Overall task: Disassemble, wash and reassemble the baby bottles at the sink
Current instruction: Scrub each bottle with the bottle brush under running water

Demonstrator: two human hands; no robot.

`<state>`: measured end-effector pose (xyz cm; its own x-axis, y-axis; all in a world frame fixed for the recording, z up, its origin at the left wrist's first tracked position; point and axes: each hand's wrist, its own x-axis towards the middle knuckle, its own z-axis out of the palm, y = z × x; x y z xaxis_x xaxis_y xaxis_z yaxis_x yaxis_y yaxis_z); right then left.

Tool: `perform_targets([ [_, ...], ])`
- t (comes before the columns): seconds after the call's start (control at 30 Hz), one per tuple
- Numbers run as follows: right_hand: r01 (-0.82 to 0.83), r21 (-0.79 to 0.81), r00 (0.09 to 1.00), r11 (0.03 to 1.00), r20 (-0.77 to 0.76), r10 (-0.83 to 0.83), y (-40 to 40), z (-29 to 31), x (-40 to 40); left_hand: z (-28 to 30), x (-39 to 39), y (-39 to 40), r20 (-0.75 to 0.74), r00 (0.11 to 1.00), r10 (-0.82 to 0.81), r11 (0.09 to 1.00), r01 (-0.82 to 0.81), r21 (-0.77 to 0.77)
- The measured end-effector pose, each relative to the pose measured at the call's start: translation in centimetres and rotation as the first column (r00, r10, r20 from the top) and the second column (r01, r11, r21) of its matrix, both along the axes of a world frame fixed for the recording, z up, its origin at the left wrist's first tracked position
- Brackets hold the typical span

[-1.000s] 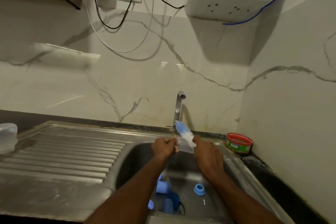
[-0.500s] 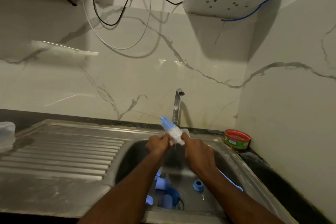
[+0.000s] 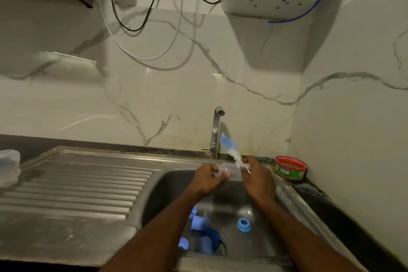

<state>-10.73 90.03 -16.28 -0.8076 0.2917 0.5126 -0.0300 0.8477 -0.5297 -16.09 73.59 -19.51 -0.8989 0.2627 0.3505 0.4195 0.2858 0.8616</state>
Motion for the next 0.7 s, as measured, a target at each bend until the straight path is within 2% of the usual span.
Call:
perform_targets([
  [0.07,-0.024,0.039,1.000,0.999,0.006,0.024,-0.1,-0.1,-0.1,0.2,0.2,0.6,-0.098,0.988,0.119,0.992,-0.123,-0.035],
  [0.1,-0.028,0.090,1.000,0.996,0.006,0.028,-0.4,0.0,0.1,0.1,-0.1,0.8,-0.080,0.979,0.186,0.983,-0.186,0.008],
  [0.17,-0.073,0.191,0.997,0.979,-0.012,0.077,-1.3,0.1,0.3,0.0,-0.5,0.9,0.101,0.964,0.246,0.948,-0.261,0.185],
  [0.23,-0.142,0.276,0.989,0.951,-0.005,0.149,-2.3,-0.1,0.8,0.1,-0.8,0.5,0.320,0.918,0.234,0.867,-0.346,0.358],
  [0.33,-0.113,0.435,0.992,0.893,-0.007,0.129,-2.6,-0.2,1.3,0.6,-0.5,-0.2,0.477,0.878,0.053,0.796,-0.325,0.510],
  [0.43,0.027,0.393,1.000,0.919,-0.022,-0.020,-1.6,0.6,1.2,1.1,0.3,0.0,0.513,0.843,-0.161,0.788,-0.203,0.581],
  [0.53,-0.085,0.429,0.996,0.899,0.019,0.085,-1.8,0.6,1.6,2.1,0.8,0.3,0.517,0.818,-0.252,0.724,-0.195,0.662],
  [0.6,-0.168,0.541,0.983,0.824,0.027,0.182,-2.0,0.4,2.0,2.7,0.8,0.4,0.499,0.824,-0.269,0.645,-0.230,0.728],
  [0.63,-0.141,0.563,0.986,0.814,0.007,0.166,-1.7,0.4,1.9,2.8,1.0,0.4,0.498,0.811,-0.307,0.615,-0.230,0.754],
  [0.7,-0.032,0.520,0.990,0.854,-0.102,0.099,-1.1,0.1,1.5,2.8,1.5,0.3,0.552,0.747,-0.371,0.628,-0.237,0.742],
])
